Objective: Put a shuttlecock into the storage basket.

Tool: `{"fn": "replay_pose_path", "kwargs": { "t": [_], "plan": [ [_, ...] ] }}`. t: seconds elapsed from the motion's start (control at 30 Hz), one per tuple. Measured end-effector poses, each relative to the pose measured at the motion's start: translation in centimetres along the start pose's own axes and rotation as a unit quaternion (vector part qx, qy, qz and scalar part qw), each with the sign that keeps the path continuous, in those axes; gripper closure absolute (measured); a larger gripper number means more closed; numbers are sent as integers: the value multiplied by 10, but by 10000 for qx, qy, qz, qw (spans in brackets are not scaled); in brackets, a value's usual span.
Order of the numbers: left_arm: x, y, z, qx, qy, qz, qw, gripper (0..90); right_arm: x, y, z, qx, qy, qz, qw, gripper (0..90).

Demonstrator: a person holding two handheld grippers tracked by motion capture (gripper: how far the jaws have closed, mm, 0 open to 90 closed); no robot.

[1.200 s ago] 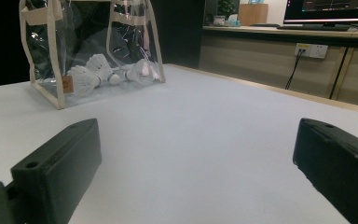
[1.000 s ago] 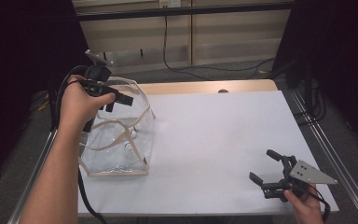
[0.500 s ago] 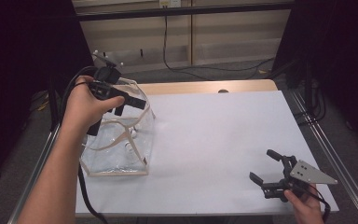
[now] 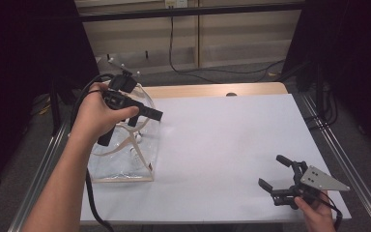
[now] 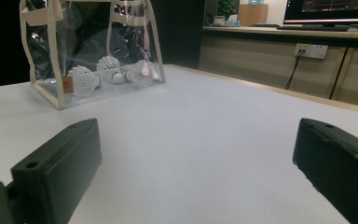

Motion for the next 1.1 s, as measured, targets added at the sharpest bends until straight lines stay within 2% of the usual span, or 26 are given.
{"fn": "replay_pose_path", "kwargs": {
  "t": [0.47,0.7,0.8,0.9,1.1],
  "plan": [
    [11,-12,6,0,-50,277,9996,528,0,0,0,1,-3,-4,10000,7],
    [14,-20,14,-2,-27,383,9993,476,0,-1,0,-6,10,-9,10000,7],
    [14,-23,17,72,25,395,9992,438,-1,-1,0,-1,-5,-10,10000,7],
    [13,-27,22,65,-113,436,9990,398,-1,-1,0,-14,0,-22,10000,7],
    [14,-35,33,73,-206,482,9986,356,-1,-1,0,-1,7,-23,10000,7]
  ]
}}
Point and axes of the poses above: each handheld gripper's, and its own axes: y roughly backward along the jaws, z roughly out of its underside, x roughly to its right, the point moved 4 cm from there along -y, roughly forward along the jaws, and after that the axes turned 9 degrees about x, right-handed, at the moved point
